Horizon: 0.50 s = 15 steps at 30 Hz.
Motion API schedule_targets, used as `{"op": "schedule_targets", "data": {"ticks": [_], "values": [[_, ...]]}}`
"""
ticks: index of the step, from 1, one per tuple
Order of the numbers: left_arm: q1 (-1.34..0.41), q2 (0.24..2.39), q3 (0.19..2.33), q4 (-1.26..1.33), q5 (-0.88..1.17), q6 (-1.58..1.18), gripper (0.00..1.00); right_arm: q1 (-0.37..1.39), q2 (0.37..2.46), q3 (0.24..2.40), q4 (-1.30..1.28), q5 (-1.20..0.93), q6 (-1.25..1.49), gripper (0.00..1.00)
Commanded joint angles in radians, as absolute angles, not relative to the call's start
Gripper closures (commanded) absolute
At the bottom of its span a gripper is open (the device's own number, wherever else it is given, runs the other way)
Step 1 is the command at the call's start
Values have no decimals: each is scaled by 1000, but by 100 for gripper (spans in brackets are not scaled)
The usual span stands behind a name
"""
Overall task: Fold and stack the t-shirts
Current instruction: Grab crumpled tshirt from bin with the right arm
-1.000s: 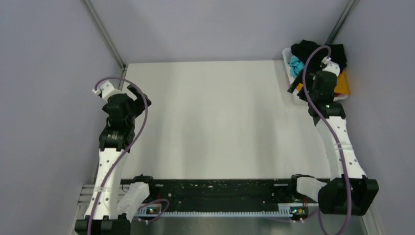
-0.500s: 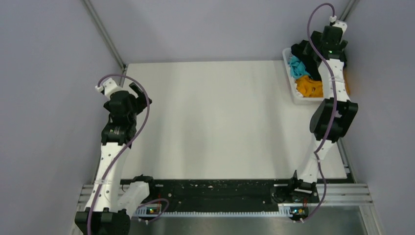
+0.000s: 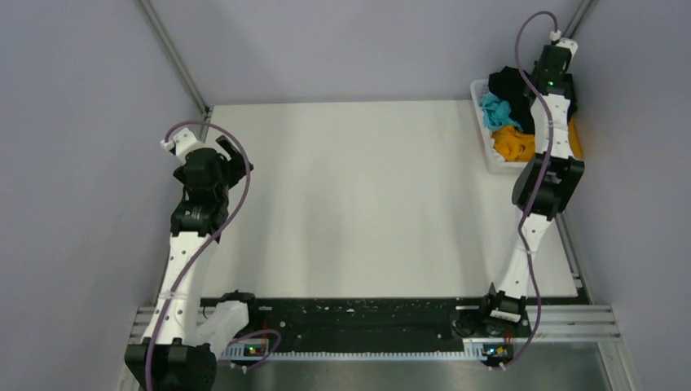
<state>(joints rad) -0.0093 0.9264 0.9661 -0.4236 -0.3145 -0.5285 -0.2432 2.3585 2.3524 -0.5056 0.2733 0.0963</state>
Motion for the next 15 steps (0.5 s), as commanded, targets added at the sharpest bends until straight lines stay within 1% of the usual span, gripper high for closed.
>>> {"op": "schedule_targets", "data": {"ticks": [1, 8, 13, 15], "values": [[-6, 952, 980, -352, -301, -529, 1, -245, 2154, 2415, -416, 217, 112, 100], [-6, 982, 974, -341, -280, -541, 1, -204, 1955, 2378, -345, -38, 215, 100], [-6, 981, 977, -349, -269, -544, 1, -60, 1864, 2382, -349, -240, 185, 100], [-6, 970, 975, -355, -273, -545, 1, 18, 1836, 2384, -347, -287, 182, 100]]}}
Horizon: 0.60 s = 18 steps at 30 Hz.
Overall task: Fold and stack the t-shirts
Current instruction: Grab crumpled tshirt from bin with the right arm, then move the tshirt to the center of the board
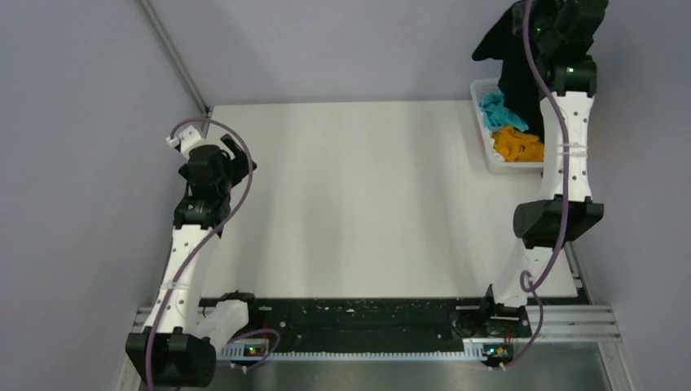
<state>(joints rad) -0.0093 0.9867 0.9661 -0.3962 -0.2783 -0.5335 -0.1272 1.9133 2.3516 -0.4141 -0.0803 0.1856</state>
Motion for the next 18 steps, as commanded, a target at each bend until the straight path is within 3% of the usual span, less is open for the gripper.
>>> {"op": "schedule_targets", "data": {"ticks": [1, 12, 18], "values": [[-7, 965, 971, -353, -277, -545, 1, 54, 1826, 2385, -346, -317, 183, 100], [-7, 874, 945, -393, -339, -555, 1, 468, 1809, 2383, -229, -446, 165, 100], [-6, 820, 933, -441, -383, -582, 1, 538, 1795, 2330, -272, -270, 224, 100]]}}
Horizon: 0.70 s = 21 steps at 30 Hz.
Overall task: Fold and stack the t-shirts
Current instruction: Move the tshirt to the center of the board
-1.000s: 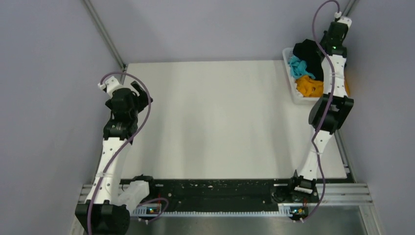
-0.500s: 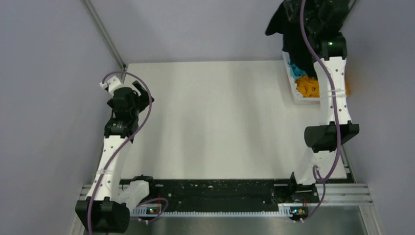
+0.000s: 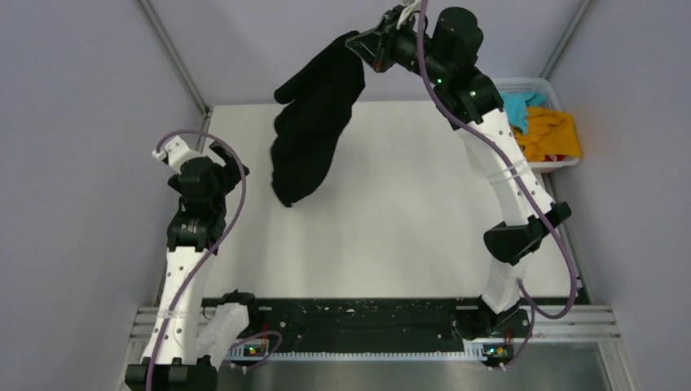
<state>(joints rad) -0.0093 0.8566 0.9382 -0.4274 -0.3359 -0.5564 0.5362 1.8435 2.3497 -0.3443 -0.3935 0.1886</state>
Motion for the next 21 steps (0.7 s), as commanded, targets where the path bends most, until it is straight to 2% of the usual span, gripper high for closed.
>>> {"op": "schedule_targets", "data": {"ticks": [1, 5, 6, 7, 9, 10, 13, 14, 16, 21], "values": [[-6, 816, 932, -452, -394, -588, 1, 536, 1771, 2259, -288, -221, 221, 100], [-6, 808, 926, -503, -425, -620, 1, 511, 1606, 1821, -262, -50, 252, 100], [-6, 809, 921, -516, -430, -627, 1, 500, 1560, 1685, -243, -14, 267, 94], [-7, 812, 916, -525, -432, -634, 1, 481, 1523, 1562, -225, 27, 284, 84], [-6, 821, 904, -540, -432, -644, 1, 427, 1472, 1369, -217, 69, 310, 52], [-7, 831, 898, -548, -427, -649, 1, 394, 1458, 1307, -236, 92, 332, 39], [-7, 879, 885, -571, -398, -671, 1, 333, 1415, 1214, -290, 237, 378, 8], [-6, 899, 878, -572, -382, -677, 1, 333, 1396, 1190, -292, 278, 362, 4], [-7, 947, 868, -564, -345, -687, 1, 333, 1362, 1153, -276, 301, 328, 2], [-6, 1096, 870, -518, -289, -685, 1, 334, 1334, 1069, -203, 135, 242, 1]]}}
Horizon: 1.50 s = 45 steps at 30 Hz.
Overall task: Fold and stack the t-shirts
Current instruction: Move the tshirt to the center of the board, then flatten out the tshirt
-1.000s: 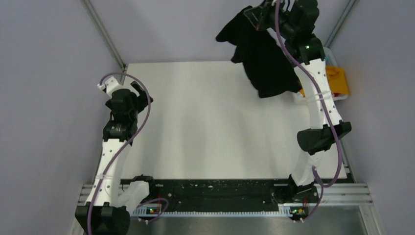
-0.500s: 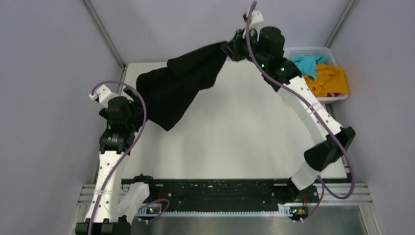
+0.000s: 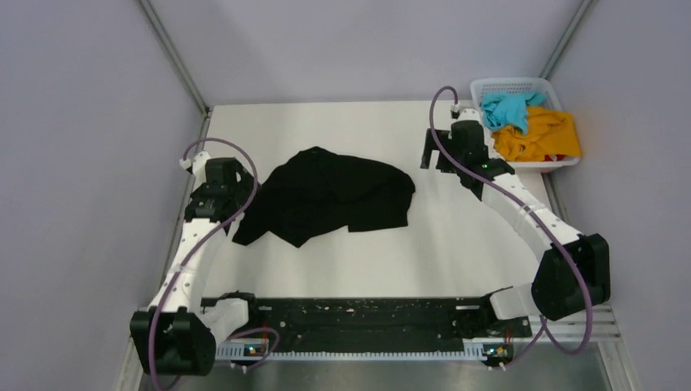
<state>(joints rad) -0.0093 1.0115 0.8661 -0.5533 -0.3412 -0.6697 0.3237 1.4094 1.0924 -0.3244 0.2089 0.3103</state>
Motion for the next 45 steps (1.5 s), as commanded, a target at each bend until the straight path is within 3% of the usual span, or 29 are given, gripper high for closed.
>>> {"op": "schedule_targets", "data": {"ticks": [1, 4, 10, 16, 23, 33, 41, 45], "values": [[-7, 1128, 879, -506, -286, -678, 1, 335, 1339, 1060, -187, 93, 233, 1], [-6, 1247, 922, -449, -265, -651, 1, 358, 1366, 1051, -157, 12, 196, 1], [20, 1507, 1105, -326, -84, -520, 1, 464, 1476, 1141, -191, 77, 100, 1], [6, 1840, 1452, -455, 154, -399, 4, 497, 1531, 1092, -229, 87, 176, 1], [-87, 2085, 1763, -581, 183, -305, 4, 498, 1473, 953, -264, 104, 248, 1], [-244, 2179, 1846, -571, 84, -345, 4, 497, 1372, 806, -285, 113, 317, 1], [-277, 2292, 1952, -637, 38, -407, 20, 498, 1291, 748, -284, 132, 345, 1], [-281, 2322, 1974, -660, 49, -421, 55, 497, 1277, 720, -259, 118, 342, 2]]}}
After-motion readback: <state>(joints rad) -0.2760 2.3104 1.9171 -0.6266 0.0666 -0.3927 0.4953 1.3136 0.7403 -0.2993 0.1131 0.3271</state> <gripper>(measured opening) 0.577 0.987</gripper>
